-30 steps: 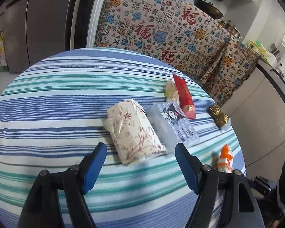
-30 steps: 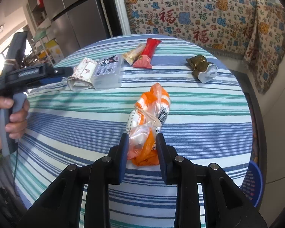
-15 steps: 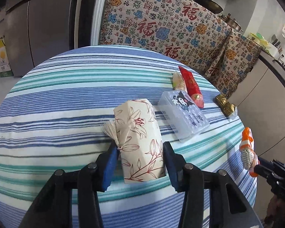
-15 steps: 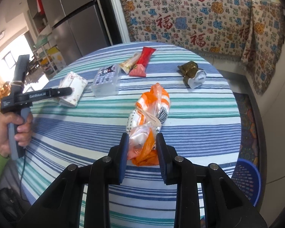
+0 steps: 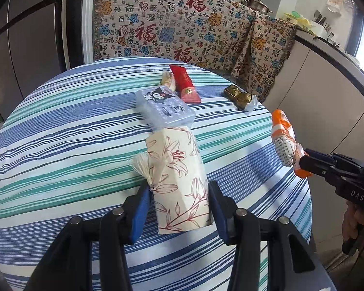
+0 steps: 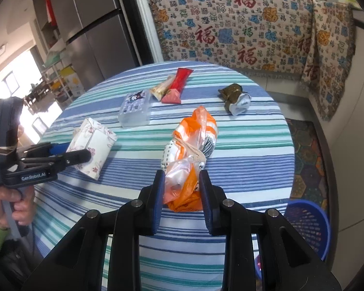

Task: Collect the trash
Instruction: 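Carry the tissue pack and snack bag to the wastebasket and release both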

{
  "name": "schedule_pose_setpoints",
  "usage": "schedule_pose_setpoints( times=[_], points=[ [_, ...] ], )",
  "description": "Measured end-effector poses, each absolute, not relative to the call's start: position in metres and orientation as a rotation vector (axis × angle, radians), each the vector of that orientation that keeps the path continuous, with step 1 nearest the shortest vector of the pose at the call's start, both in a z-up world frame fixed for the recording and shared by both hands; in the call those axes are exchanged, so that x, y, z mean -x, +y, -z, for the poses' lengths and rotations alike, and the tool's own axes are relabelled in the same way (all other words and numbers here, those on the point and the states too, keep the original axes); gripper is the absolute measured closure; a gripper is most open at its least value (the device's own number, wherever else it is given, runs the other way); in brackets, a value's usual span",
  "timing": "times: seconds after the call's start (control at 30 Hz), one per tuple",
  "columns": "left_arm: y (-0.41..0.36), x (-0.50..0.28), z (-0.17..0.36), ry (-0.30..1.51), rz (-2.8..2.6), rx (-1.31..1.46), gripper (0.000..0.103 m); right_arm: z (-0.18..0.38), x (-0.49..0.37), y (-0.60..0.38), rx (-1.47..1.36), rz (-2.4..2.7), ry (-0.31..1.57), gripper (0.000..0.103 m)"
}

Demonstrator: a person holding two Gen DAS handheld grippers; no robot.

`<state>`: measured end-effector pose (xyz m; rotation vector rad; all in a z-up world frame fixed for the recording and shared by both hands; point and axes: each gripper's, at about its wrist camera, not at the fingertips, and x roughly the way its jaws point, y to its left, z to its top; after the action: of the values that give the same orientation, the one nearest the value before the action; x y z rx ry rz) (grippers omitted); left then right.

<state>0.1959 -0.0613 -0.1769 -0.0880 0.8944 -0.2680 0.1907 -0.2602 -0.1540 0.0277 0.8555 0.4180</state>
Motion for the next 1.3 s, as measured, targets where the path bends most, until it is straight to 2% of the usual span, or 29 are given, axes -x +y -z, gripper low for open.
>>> schedule_pose_setpoints(
  times=[0.77,0.93,1.03,1.1,1.17,1.3],
  points=[
    [-0.095,-0.188,0.177,0.888,0.229,-0.010,0.055,0.151,-0.183,-0.274,-0.058,-0.412,0.842,0.075],
    [-0.097,-0.190,0.185,0.907,0.219,-0.022,0.053,0.172,-0.193,-0.265,-0.044,-0.426,0.896,0.073],
    [-0.095,-0.192,0.190,0.919,0.220,-0.011,0.048,0.188,-0.198,-0.261,-0.026,-0.410,0.948,0.062],
    [-0.094,-0.195,0.192,0.936,0.220,-0.001,0.043,0.185,-0.197,-0.262,-0.031,-0.416,0.939,0.033],
    [-0.094,-0.198,0.196,0.964,0.230,0.010,0.039,0.181,-0.195,-0.264,-0.045,-0.416,0.918,0.028],
    [-0.097,-0.198,0.201,0.976,0.234,0.001,0.038,0.184,-0.201,-0.258,-0.035,-0.405,0.934,0.028]
  ],
)
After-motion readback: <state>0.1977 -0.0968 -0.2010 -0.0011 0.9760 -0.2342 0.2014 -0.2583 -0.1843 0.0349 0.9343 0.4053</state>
